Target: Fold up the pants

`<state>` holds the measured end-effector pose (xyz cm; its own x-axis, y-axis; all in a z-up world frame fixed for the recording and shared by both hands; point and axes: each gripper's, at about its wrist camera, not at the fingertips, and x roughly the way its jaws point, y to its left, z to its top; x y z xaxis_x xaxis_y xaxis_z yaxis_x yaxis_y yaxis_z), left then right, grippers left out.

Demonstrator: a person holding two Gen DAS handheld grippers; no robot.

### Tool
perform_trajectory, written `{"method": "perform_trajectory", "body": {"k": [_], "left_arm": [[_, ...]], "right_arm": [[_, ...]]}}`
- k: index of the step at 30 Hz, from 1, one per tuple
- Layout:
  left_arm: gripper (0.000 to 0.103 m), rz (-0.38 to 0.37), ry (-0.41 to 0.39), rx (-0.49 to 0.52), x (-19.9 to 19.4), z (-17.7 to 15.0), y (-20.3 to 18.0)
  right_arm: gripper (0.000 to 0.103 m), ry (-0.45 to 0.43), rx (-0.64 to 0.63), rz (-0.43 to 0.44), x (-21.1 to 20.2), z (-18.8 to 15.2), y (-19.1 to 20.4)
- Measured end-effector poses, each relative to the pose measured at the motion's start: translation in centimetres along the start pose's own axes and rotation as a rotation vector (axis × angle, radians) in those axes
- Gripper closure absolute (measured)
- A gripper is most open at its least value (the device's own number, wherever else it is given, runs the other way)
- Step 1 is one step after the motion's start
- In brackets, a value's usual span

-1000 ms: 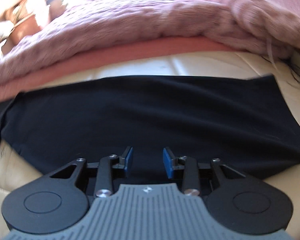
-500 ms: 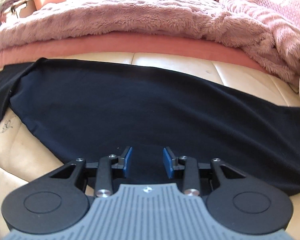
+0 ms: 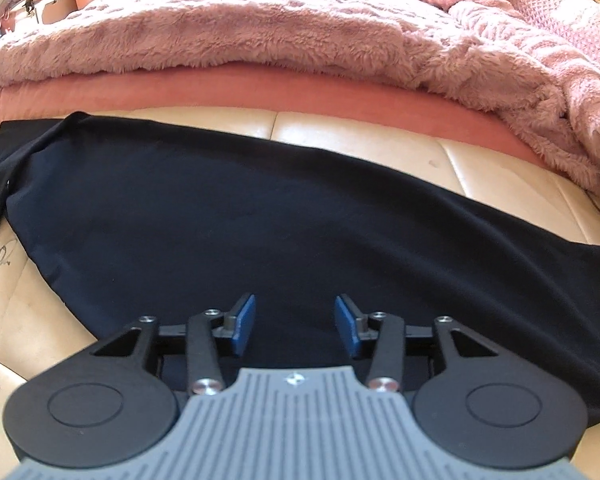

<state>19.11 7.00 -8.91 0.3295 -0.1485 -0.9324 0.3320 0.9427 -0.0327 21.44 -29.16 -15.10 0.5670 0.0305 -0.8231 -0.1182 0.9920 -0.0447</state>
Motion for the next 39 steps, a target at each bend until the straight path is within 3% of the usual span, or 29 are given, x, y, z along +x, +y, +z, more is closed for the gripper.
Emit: {"method": "perform_trajectory", "body": {"k": [3,8,11,12,13,19,26,31,39], "left_arm": [[0.044,-0.001,0.055,0.03,1.7,-1.4,-1.6],[0.044,0.043,0.12,0.045,3.9,-3.2,-3.0],[0.063,0.024,0.1,0.038,3.8,-3.6,-2.9],[0.09,0.023,0.092,0.026,3.6,-3.6,-2.6],[0.101,0.025,0.09,0.017,3.3,-3.4,-2.4],[0.101,0.069,-0.04,-0.042,-1.0,-1.1,0.7],[0.101,0.142,-0.178,-0.169,-5.5,5.7,8.0],[0.102,0.242,-0.156,-0.25,-3.2,10.4,14.1],[0.102,0.337,-0.069,-0.31,3.0,13.8,20.5]], "right_arm": [[0.057,0.009,0.004,0.009,0.3,0.0,0.1],[0.055,0.01,0.013,0.011,0.3,-0.1,0.0],[0.055,0.009,0.019,0.012,0.3,-0.1,0.0],[0.055,0.008,0.017,0.012,0.3,-0.1,0.0],[0.055,0.008,0.015,0.014,0.3,-0.2,0.1],[0.054,0.005,0.003,0.018,0.4,-0.3,0.2],[0.055,-0.048,-0.03,-0.055,-0.1,0.5,-0.1],[0.055,-0.057,-0.008,-0.096,0.6,1.5,-1.2],[0.055,-0.046,0.007,-0.133,1.8,2.1,-2.2]]}}
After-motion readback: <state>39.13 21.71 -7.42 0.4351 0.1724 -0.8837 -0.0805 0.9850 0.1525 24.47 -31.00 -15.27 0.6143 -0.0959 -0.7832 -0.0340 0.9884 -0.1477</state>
